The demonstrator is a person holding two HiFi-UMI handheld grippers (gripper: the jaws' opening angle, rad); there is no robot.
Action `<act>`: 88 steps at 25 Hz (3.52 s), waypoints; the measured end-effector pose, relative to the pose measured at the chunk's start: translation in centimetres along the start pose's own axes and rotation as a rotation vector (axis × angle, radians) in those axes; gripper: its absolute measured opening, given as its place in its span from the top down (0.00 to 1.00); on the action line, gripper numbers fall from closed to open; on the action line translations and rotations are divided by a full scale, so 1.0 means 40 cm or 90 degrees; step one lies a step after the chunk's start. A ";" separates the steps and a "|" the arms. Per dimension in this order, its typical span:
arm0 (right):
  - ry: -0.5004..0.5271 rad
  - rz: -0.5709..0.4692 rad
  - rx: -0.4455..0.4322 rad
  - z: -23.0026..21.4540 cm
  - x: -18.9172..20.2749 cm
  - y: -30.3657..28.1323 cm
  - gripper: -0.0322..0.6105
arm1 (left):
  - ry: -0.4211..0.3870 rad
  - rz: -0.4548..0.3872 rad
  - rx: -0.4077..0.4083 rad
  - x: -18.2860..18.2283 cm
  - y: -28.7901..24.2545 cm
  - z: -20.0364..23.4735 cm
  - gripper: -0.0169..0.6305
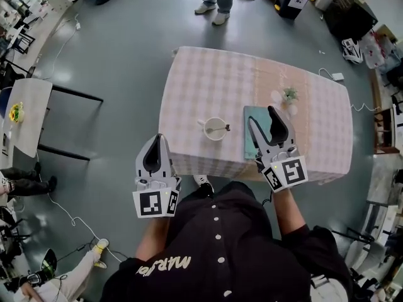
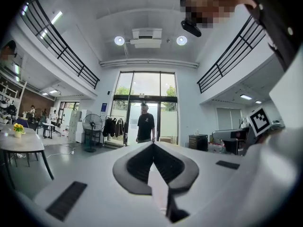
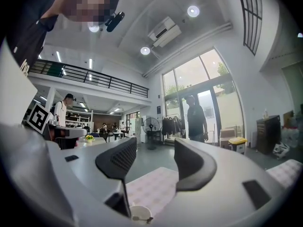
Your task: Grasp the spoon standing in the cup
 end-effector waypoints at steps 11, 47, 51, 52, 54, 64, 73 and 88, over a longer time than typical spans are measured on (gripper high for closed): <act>-0.031 0.056 0.009 -0.038 0.060 -0.044 0.58 | -0.005 0.021 0.034 0.002 -0.088 -0.009 0.96; -0.205 0.400 -0.089 -0.009 0.684 -0.292 0.63 | 0.017 0.102 0.010 0.113 -0.143 -0.104 0.96; -0.216 0.403 -0.093 0.002 0.692 -0.294 0.67 | 0.019 0.107 0.013 0.119 -0.146 -0.107 0.96; -0.216 0.403 -0.093 0.003 0.692 -0.296 0.69 | 0.020 0.108 0.013 0.122 -0.147 -0.107 0.96; -0.218 0.404 -0.092 0.005 0.693 -0.299 0.72 | 0.022 0.110 0.013 0.125 -0.149 -0.106 0.96; -0.246 0.408 -0.081 0.010 0.692 -0.301 0.86 | 0.021 0.114 0.012 0.123 -0.148 -0.108 0.96; -0.241 0.387 -0.080 0.003 0.666 -0.297 0.87 | 0.020 0.108 0.011 0.115 -0.151 -0.104 0.96; -0.135 0.366 -0.115 0.006 0.571 -0.293 0.87 | 0.011 0.085 0.012 0.075 -0.153 -0.094 0.96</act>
Point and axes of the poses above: the fingertips, and each gripper's own axes: y backward along the fingers, z to its left, x out of its underside, the point moved 6 cm from there along y, backward along the fingers, and after that the axes turned 15 degrees about z, right-handed, at the moved point
